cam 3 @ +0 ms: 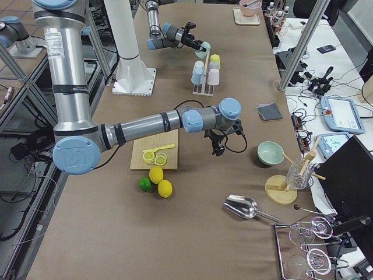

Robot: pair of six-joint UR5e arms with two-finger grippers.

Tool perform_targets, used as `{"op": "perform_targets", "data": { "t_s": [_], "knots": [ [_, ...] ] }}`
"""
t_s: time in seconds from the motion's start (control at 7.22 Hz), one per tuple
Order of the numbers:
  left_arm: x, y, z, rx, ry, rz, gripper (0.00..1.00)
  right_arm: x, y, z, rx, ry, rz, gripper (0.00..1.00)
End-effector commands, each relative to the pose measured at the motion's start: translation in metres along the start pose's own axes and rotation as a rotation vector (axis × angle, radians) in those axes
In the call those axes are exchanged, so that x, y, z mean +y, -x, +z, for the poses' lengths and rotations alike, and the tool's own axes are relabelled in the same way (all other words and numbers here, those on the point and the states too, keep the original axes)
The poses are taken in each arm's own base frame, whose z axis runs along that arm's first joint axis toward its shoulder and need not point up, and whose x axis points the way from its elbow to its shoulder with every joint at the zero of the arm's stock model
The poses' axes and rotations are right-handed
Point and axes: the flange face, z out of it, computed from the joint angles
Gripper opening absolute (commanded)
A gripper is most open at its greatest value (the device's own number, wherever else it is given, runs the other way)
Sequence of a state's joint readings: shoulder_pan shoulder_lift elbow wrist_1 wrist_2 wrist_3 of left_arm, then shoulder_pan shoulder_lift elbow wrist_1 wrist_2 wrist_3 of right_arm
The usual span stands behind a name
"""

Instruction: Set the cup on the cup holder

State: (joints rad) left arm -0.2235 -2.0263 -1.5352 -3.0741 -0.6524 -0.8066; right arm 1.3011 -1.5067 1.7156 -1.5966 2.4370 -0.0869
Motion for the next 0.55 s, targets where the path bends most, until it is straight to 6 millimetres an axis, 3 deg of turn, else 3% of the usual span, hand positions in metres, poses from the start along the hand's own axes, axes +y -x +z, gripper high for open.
{"op": "perform_targets", "data": {
  "t_s": [0.0,0.14,0.28,0.42],
  "knots": [
    [-0.001,0.001,-0.003,-0.032,-0.031,-0.004,0.98,0.054,-0.114,-0.023,0.069,-0.032,0.247,0.99],
    [-0.002,0.000,-0.003,-0.031,-0.034,-0.008,0.98,0.067,-0.137,-0.039,0.094,-0.058,0.339,0.99],
    [-0.019,0.000,-0.002,-0.024,-0.056,-0.027,0.98,0.072,-0.146,-0.054,0.113,-0.088,0.459,0.98],
    [-0.060,0.006,0.009,-0.029,-0.111,-0.036,0.98,0.078,-0.148,-0.071,0.102,-0.114,0.572,0.98]
  ]
}}
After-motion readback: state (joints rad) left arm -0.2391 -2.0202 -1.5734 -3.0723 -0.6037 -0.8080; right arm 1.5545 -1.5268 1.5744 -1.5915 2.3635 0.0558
